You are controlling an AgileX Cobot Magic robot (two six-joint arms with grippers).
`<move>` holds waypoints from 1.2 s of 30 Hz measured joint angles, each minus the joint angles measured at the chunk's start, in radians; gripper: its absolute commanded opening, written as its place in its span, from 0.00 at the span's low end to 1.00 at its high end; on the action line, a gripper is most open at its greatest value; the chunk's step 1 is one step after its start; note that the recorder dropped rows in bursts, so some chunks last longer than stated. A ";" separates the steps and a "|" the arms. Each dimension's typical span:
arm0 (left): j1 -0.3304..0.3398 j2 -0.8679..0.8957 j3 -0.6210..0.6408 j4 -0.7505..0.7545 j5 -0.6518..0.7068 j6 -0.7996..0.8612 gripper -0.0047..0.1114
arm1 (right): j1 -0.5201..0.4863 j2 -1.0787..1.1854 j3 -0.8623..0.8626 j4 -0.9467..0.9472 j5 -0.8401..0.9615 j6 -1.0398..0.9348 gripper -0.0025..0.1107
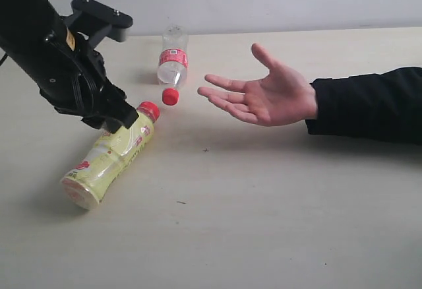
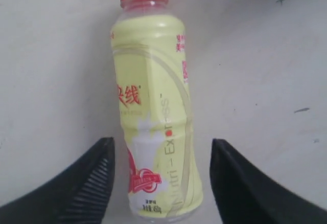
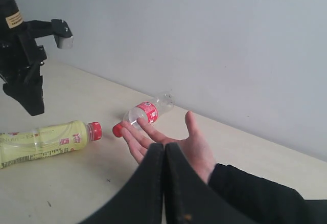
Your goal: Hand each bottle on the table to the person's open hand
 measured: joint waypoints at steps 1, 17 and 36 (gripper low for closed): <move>0.000 0.018 -0.012 0.000 0.027 0.000 0.62 | 0.000 0.000 0.000 0.000 0.000 0.000 0.02; 0.000 0.248 -0.040 0.002 -0.074 -0.056 0.65 | 0.000 0.000 0.000 0.000 0.000 0.000 0.02; 0.000 0.341 -0.040 0.002 -0.118 -0.139 0.44 | 0.000 0.000 0.000 0.000 0.000 0.000 0.02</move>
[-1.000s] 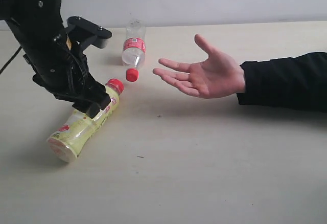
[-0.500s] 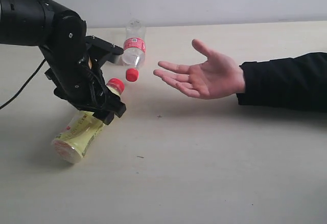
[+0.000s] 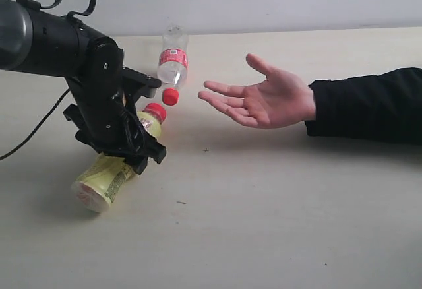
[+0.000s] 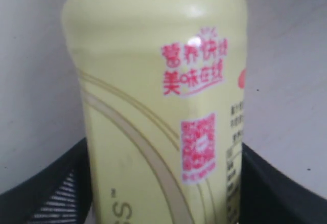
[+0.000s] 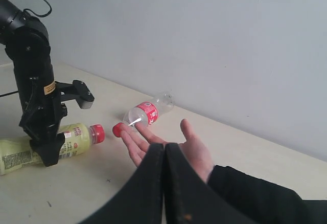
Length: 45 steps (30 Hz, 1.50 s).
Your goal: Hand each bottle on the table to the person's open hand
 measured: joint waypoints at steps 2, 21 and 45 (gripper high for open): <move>0.000 0.000 -0.002 0.000 -0.002 -0.014 0.28 | 0.000 0.000 0.000 0.000 0.000 0.000 0.02; -0.072 -0.273 -0.180 0.007 0.357 -0.288 0.04 | 0.000 0.000 0.000 0.000 0.000 0.000 0.02; -0.376 -0.076 -0.344 0.077 -0.095 -0.743 0.04 | 0.000 0.000 0.000 0.000 0.022 0.000 0.02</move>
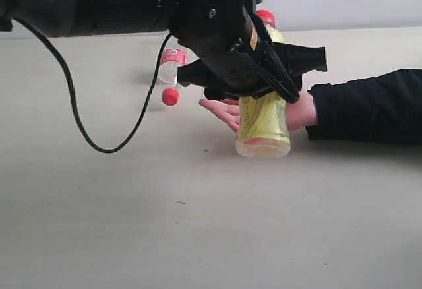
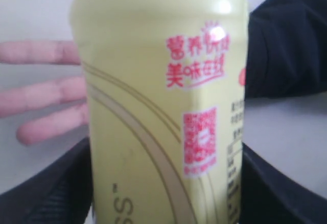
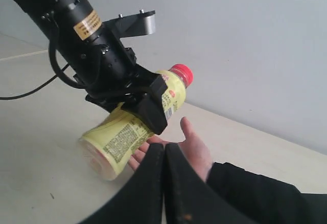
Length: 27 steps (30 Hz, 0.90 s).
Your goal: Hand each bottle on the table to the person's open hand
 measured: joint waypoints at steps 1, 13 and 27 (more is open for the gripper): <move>0.000 0.013 -0.014 0.038 -0.011 -0.039 0.04 | 0.000 0.000 0.000 0.000 0.000 0.000 0.02; 0.011 0.116 -0.036 0.142 -0.110 -0.225 0.04 | 0.000 0.000 0.000 0.000 0.003 0.000 0.02; 0.013 0.178 -0.036 0.142 -0.150 -0.250 0.13 | 0.000 0.000 0.000 0.000 0.003 0.000 0.02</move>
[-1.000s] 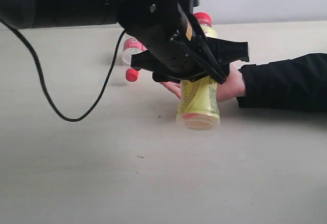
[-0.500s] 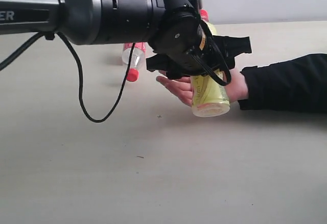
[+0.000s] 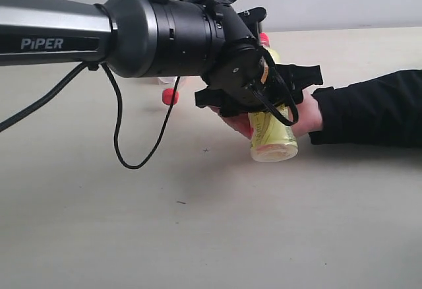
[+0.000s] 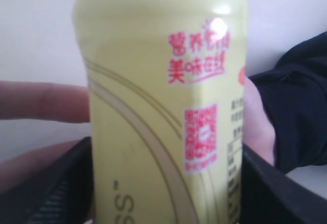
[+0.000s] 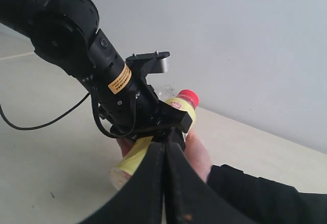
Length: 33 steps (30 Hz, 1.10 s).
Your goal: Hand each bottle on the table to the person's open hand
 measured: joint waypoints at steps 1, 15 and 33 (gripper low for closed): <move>0.000 0.000 0.000 0.000 -0.005 0.000 0.17 | 0.000 0.000 0.000 0.000 0.000 0.000 0.02; 0.002 0.037 -0.002 0.006 -0.019 -0.002 0.53 | 0.000 0.000 0.000 0.000 0.000 0.000 0.02; 0.002 0.040 -0.002 0.006 -0.022 -0.002 0.75 | 0.000 0.000 0.000 0.000 0.000 0.000 0.02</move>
